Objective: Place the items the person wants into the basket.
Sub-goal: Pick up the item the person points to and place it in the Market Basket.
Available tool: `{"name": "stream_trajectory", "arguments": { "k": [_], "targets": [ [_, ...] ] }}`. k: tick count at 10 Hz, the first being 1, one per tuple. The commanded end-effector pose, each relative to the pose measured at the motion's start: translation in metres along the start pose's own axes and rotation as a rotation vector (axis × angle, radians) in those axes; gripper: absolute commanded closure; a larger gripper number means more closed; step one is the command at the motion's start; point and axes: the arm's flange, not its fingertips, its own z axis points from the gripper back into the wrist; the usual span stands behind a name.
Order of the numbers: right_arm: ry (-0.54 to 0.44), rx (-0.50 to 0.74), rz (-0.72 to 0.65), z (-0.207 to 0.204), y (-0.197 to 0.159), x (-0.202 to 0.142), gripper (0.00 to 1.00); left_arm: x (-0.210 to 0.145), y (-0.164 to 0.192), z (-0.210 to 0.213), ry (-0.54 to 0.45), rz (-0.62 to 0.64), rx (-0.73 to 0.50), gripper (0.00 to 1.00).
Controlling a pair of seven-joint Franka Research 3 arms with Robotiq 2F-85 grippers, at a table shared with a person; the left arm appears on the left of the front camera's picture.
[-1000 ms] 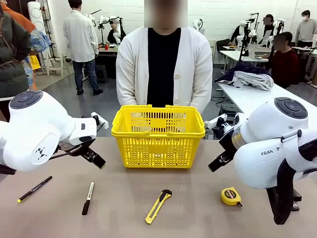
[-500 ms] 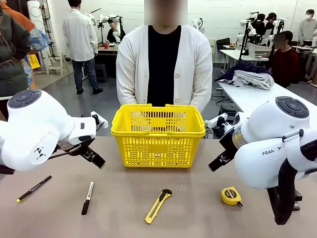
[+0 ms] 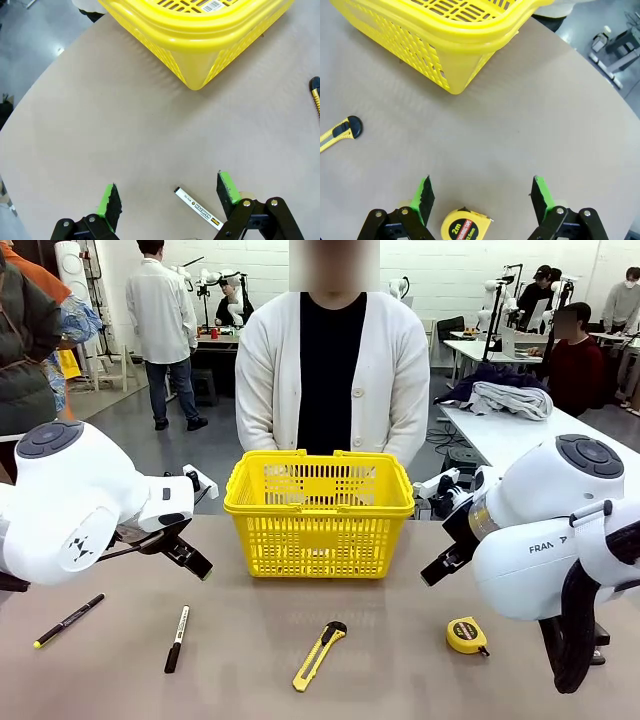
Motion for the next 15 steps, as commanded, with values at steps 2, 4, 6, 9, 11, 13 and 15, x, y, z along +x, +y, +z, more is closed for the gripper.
{"name": "stream_trajectory", "arguments": {
  "k": [2, 4, 6, 9, 11, 13, 15],
  "targets": [
    [0.000, 0.000, 0.000, 0.000, 0.000, 0.000, 0.00, 0.000, 0.000, 0.000, 0.000, 0.000, 0.000, 0.00],
    [0.011, -0.051, 0.022, 0.030, 0.010, 0.011, 0.00, 0.010, 0.005, 0.035, -0.001, -0.030, 0.029, 0.00],
    [0.053, -0.064, 0.015, 0.105, 0.019, 0.022, 0.00, 0.018, -0.008, 0.125, 0.003, -0.069, 0.036, 0.00],
    [0.123, -0.091, 0.027, 0.188, 0.025, 0.054, 0.00, 0.049, -0.017, 0.221, -0.028, -0.146, 0.075, 0.00],
    [0.077, -0.112, 0.025, 0.232, 0.031, 0.068, 0.00, 0.061, -0.014, 0.252, -0.048, -0.141, 0.089, 0.00],
    [0.020, -0.125, 0.021, 0.256, 0.036, 0.070, 0.00, 0.063, -0.010, 0.256, -0.026, -0.140, 0.112, 0.00],
    [0.037, -0.114, 0.036, 0.261, 0.031, 0.074, 0.00, 0.061, -0.017, 0.269, -0.065, -0.124, 0.082, 0.00]
  ]
}}
